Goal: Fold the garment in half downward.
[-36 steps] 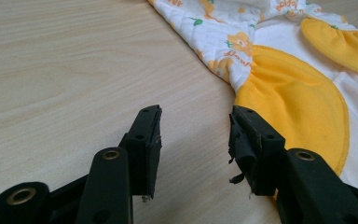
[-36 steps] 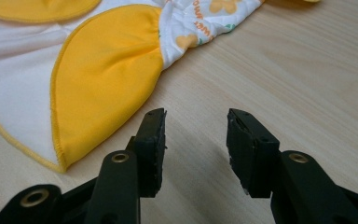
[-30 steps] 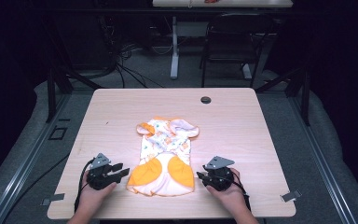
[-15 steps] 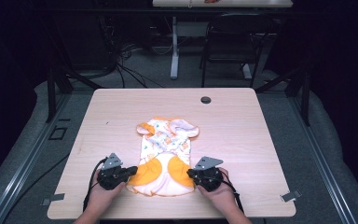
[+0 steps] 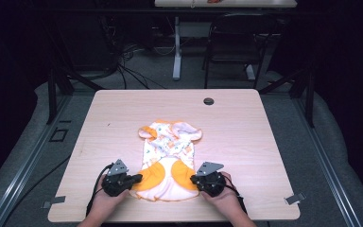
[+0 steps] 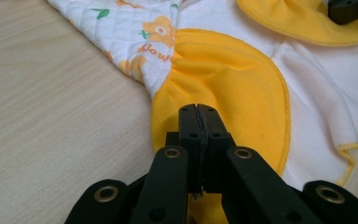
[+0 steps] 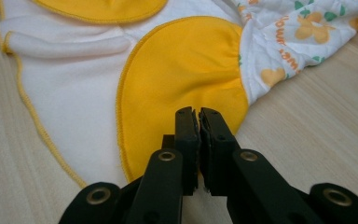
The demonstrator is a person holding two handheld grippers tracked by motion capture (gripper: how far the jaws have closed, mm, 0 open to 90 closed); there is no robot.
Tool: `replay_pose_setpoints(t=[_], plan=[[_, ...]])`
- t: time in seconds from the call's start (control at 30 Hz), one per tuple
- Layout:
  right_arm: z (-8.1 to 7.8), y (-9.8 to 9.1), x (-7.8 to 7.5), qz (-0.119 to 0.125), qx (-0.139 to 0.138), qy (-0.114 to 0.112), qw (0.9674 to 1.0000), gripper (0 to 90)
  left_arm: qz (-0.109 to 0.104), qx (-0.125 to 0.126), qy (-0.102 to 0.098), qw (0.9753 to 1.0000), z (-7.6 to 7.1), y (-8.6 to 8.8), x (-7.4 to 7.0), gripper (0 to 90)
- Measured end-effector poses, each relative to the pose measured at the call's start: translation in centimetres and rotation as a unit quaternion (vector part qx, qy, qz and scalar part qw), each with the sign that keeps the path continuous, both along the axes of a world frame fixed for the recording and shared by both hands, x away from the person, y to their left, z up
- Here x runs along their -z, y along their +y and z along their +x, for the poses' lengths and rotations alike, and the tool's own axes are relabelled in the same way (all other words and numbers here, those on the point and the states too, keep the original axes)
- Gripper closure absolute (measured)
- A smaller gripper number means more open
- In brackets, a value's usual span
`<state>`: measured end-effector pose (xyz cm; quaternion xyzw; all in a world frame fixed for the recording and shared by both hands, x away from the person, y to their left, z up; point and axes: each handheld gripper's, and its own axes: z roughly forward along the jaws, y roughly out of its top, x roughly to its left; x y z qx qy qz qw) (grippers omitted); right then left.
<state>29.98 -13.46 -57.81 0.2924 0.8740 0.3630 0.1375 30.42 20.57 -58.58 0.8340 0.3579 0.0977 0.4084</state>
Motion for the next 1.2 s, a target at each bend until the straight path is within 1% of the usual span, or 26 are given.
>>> replay_pose_setpoints(t=[0.03,0.07,0.1,0.17,0.2,0.23,0.33,0.43,0.47,0.5,0.53,0.57,0.6,0.63,0.67,0.7,0.77,0.8,0.83,0.87,0.9,1.0,1.07,1.1,1.17,1.2], plan=[[-0.1,-0.1,0.0,0.000,0.001,0.000,1.0000,86.0,-0.002,0.002,0.001,1.0000,-0.1,-0.1,0.0,89.4],[-0.2,-0.1,0.0,0.002,0.002,0.003,1.0000,85.9,0.003,0.005,-0.001,1.0000,-0.2,-0.1,0.0,89.4],[-0.2,-0.2,0.0,0.003,0.001,0.006,1.0000,85.9,0.001,0.008,0.002,1.0000,-0.3,-0.2,-0.1,89.4],[-0.4,-0.5,-0.2,-0.002,-0.007,0.014,0.9999,85.9,0.002,0.012,0.003,0.9999,-0.5,-0.4,-0.1,89.3],[-0.5,-0.6,-0.1,0.004,-0.005,0.016,0.9998,85.9,0.002,0.014,0.005,0.9999,-0.7,-0.5,-0.1,89.3],[-0.6,-0.7,-0.2,0.001,-0.011,0.021,0.9997,85.8,0.001,0.014,0.006,0.9999,-0.9,-0.6,-0.1,89.3],[-1.1,-1.0,-0.4,-0.005,-0.015,0.027,0.9995,85.9,0.004,0.021,0.007,0.9998,-1.3,-0.9,-0.2,89.2],[-1.6,-1.1,-0.5,-0.017,-0.021,0.025,0.9993,85.9,0.010,0.026,0.009,0.9996,-1.9,-1.2,-0.3,89.3],[-1.8,-1.1,-0.6,-0.023,-0.022,0.023,0.9992,85.9,0.011,0.029,0.008,0.9995,-2.0,-1.3,-0.3,89.3],[-2.0,-1.1,-0.6,-0.029,-0.023,0.022,0.9991,85.9,0.018,0.031,0.005,0.9993,-2.2,-1.3,-0.3,89.3],[-2.2,-1.1,-0.7,-0.035,-0.026,0.020,0.9988,85.9,0.016,0.031,0.008,0.9994,-2.3,-1.4,-0.3,89.2],[-2.4,-1.1,-0.7,-0.034,-0.026,0.019,0.9989,85.9,0.012,0.030,0.012,0.9994,-2.5,-1.4,-0.3,89.2],[-2.6,-1.2,-0.5,-0.026,-0.022,0.018,0.9992,86.0,0.009,0.030,0.015,0.9994,-2.7,-1.3,-0.3,89.2],[-2.9,-1.3,-0.5,-0.025,-0.020,0.020,0.9993,86.0,0.005,0.032,0.018,0.9993,-2.9,-1.3,-0.3,89.2],[-3.1,-1.3,-0.4,-0.018,-0.018,0.019,0.9995,86.1,0.003,0.035,0.020,0.9992,-3.1,-1.3,-0.3,89.2],[-3.3,-1.4,-0.5,-0.023,-0.017,0.018,0.9994,86.2,0.003,0.034,0.023,0.9991,-3.2,-1.3,-0.3,89.2],[-3.5,-1.4,-0.5,-0.025,-0.020,0.017,0.9993,86.2,0.008,0.040,0.021,0.9990,-3.2,-1.3,-0.4,88.8],[-3.7,-1.3,-0.5,-0.020,-0.015,0.020,0.9995,86.2,0.008,0.039,0.019,0.9990,-3.2,-1.4,-0.4,88.4],[-3.8,-1.3,-0.6,-0.026,-0.016,0.024,0.9992,85.1,0.009,0.039,0.021,0.9990,-3.2,-1.4,-0.4,87.2],[-3.8,-1.3,-0.7,-0.023,-0.015,0.024,0.9993,84.0,0.010,0.039,0.019,0.9990,-3.2,-1.4,-0.6,85.8],[-3.7,-1.3,-0.8,-0.017,-0.016,0.025,0.9994,83.0,0.011,0.039,0.013,0.9991,-3.1,-1.4,-0.7,84.1],[-3.5,-1.3,-1.3,0.001,-0.013,0.016,0.9998,82.2,-0.004,0.030,0.011,0.9995,-2.6,-1.1,-0.9,82.0],[-3.0,-1.4,-1.5,0.016,-0.013,0.018,0.9996,81.8,-0.013,0.022,0.015,0.9996,-2.0,-1.0,-1.1,80.6],[-2.6,-1.4,-1.6,0.022,-0.012,0.020,0.9995,81.6,-0.014,0.023,0.015,0.9995,-1.7,-0.9,-1.1,80.3],[-2.0,-1.4,-1.7,0.028,-0.009,0.024,0.9993,82.0,-0.013,0.018,0.014,0.9997,-1.0,-0.9,-1.3,80.2],[-1.5,-1.4,-1.8,0.026,-0.008,0.027,0.9993,82.6,-0.010,0.017,0.014,0.9997,-0.7,-0.9,-1.4,80.3]])
